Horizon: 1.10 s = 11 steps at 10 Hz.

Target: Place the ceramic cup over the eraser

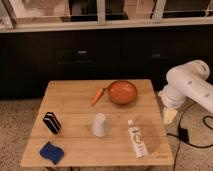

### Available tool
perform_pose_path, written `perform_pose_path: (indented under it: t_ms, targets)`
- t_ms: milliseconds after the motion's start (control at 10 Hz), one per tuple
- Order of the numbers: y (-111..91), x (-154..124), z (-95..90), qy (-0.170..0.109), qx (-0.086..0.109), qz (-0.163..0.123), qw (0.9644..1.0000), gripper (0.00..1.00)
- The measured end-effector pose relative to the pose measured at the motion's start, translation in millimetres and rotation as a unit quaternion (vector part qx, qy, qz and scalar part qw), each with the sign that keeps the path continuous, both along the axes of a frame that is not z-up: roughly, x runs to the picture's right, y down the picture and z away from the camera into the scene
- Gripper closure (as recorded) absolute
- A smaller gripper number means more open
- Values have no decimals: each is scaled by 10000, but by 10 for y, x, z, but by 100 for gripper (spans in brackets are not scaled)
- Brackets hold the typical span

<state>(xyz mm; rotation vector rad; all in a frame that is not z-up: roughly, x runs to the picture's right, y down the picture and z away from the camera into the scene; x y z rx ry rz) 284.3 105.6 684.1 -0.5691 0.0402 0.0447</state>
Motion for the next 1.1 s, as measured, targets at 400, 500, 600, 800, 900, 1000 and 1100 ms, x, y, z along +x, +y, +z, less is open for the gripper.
perform_pose_path:
  t_ms: [400, 500, 600, 800, 900, 1000, 1100]
  targets:
    - [7, -45, -26, -36, 5, -67, 10000, 20]
    - [5, -140, -45, -98, 9, -155, 9998, 20]
    - [-7, -273, -61, -168, 20, -250, 9995, 20]
    - [-14, -433, -83, -236, 29, -351, 9991, 20]
    - [-15, -445, -94, -251, 36, -379, 9990, 20]
    - [-17, -461, -111, -294, 55, -461, 9985, 20]
    - [-13, -496, -126, -311, 87, -540, 9980, 20]
